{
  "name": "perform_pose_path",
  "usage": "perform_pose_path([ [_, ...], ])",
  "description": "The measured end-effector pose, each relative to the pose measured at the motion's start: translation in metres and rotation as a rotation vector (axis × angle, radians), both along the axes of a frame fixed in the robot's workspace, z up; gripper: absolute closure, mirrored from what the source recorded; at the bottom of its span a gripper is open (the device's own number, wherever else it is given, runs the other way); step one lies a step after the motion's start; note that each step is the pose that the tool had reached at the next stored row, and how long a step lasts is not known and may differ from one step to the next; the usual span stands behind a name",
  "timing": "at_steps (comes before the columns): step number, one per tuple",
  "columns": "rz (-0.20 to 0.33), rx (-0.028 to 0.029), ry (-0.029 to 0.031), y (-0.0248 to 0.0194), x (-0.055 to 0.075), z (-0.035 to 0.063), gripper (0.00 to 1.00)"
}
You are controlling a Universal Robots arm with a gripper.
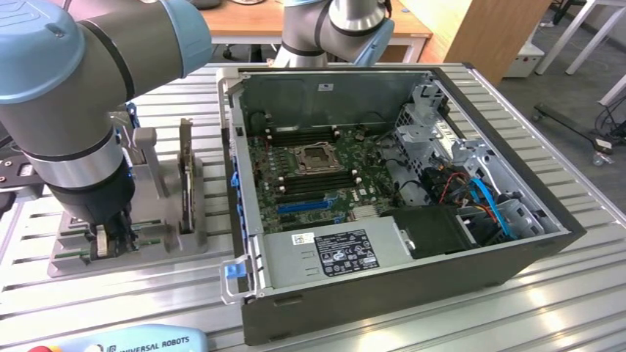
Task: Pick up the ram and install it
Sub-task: 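Pick up the ram and move it above insertion slot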
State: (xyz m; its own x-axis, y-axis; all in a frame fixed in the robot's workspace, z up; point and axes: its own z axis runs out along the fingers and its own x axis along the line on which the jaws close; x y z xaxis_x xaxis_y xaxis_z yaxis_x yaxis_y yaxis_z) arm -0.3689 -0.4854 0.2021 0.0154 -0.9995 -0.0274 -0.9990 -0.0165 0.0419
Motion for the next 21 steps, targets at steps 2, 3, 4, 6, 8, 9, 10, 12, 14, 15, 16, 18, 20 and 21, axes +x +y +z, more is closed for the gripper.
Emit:
perform_pose_path([
  [2,0.000,-0.0001,0.0000,0.0000,0.0000,0.0001,0.77],
  [3,0.000,-0.0002,0.0001,0.0000,0.0000,0.0001,0.77],
  [4,0.000,-0.0002,0.0001,0.0000,0.0000,0.0001,0.77],
  [6,0.000,-0.0002,0.0001,0.0000,0.0000,0.0001,0.77],
  [8,0.000,-0.0002,0.0001,0.0000,0.0000,0.0001,0.77],
  [9,0.000,-0.0002,0.0001,0.0000,0.0000,0.0001,0.77],
  [10,0.000,-0.0002,0.0001,0.0000,0.0000,0.0001,0.79],
  [12,0.000,-0.0002,0.0002,0.0000,0.0000,0.0001,0.85],
  [14,0.000,-0.0002,0.0002,0.0000,0.0000,0.0001,0.89],
  [15,0.000,-0.0002,0.0001,0.0000,0.0000,0.0001,0.89],
  [16,0.000,-0.0002,0.0001,0.0000,0.0000,0.0001,0.89],
  [18,0.000,-0.0002,0.0002,0.0000,0.0000,0.0002,0.89],
  [20,0.000,-0.0002,0.0001,0.0000,0.0000,0.0001,0.89],
  [21,0.000,-0.0002,0.0001,0.0000,0.0000,0.0001,0.89],
])
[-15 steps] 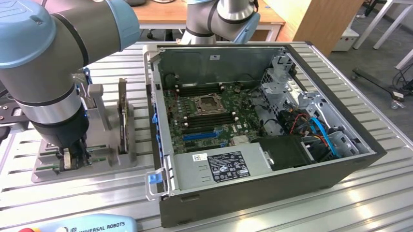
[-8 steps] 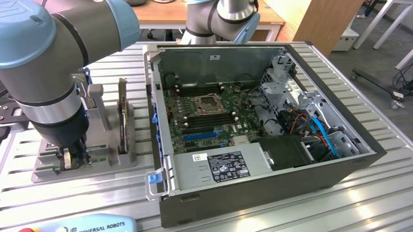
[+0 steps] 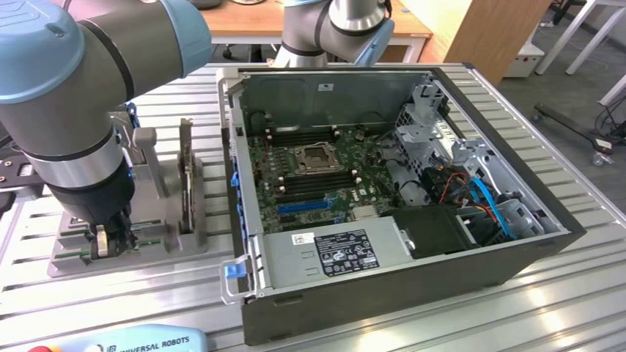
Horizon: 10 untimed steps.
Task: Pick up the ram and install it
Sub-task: 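Pick up the ram and move it above insertion slot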
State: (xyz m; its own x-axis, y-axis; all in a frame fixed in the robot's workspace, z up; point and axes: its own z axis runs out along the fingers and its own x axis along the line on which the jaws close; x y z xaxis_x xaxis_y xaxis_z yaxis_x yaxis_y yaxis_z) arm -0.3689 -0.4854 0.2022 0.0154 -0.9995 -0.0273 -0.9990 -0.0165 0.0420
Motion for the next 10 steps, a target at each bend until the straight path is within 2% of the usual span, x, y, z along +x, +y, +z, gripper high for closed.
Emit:
perform_pose_path([
  [10,0.000,-0.0001,0.0002,0.0000,-0.0001,0.0021,0.89],
])
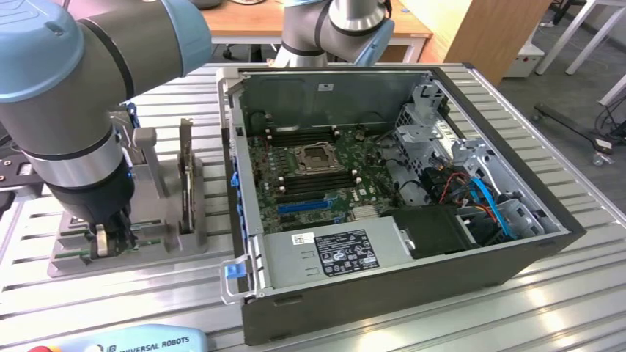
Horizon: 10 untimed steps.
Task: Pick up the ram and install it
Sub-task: 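Pick up the ram and move it above insertion slot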
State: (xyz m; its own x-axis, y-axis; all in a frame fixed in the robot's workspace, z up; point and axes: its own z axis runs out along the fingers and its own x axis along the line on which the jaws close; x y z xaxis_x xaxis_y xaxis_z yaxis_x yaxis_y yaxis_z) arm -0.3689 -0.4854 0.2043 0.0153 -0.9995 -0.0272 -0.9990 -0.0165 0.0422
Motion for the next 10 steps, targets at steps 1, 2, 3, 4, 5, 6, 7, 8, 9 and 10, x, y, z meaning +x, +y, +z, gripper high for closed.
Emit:
perform_pose_path([
  [1,0.000,0.0001,-0.0002,0.0000,0.000,0.0012,0.89],
  [2,0.000,0.0001,-0.0001,0.0000,0.000,0.0027,0.89],
  [3,0.000,0.0001,-0.0001,0.0000,0.000,0.0042,0.89],
  [4,0.000,0.0001,-0.0002,0.0000,0.000,0.0056,0.89],
  [5,0.000,0.0001,-0.0002,0.0000,0.000,0.0071,0.89],
  [6,0.000,0.0001,-0.0002,0.0000,0.000,0.0086,0.89],
  [7,0.000,0.0001,-0.0003,0.0000,0.000,0.0103,0.89],
  [8,0.000,0.0001,-0.0002,0.0000,0.000,0.0119,0.89],
  [9,0.000,0.0002,-0.0003,0.0000,0.000,0.0134,0.89],
  [10,0.000,0.0002,-0.0002,0.0000,0.000,0.0149,0.89],
])
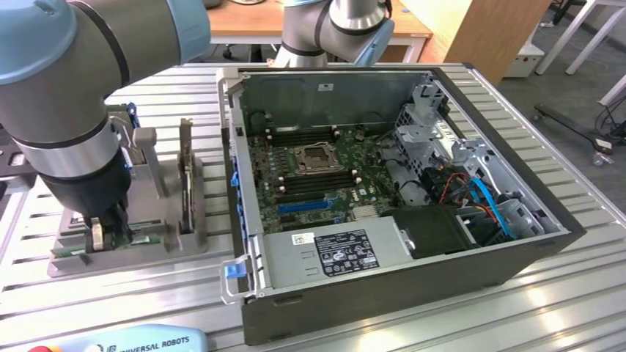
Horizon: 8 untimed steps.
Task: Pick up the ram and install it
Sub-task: 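Pick up the ram and move it above insertion slot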
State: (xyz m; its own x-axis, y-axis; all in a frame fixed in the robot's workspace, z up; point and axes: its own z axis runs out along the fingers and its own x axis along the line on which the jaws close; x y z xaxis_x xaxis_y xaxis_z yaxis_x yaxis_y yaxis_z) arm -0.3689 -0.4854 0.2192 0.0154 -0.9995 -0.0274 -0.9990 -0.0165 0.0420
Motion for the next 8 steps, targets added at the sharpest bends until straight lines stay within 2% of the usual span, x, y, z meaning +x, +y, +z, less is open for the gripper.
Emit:
perform_pose_path([
  [8,0.000,-0.0001,0.0001,0.0000,0.000,0.0154,0.89],
])
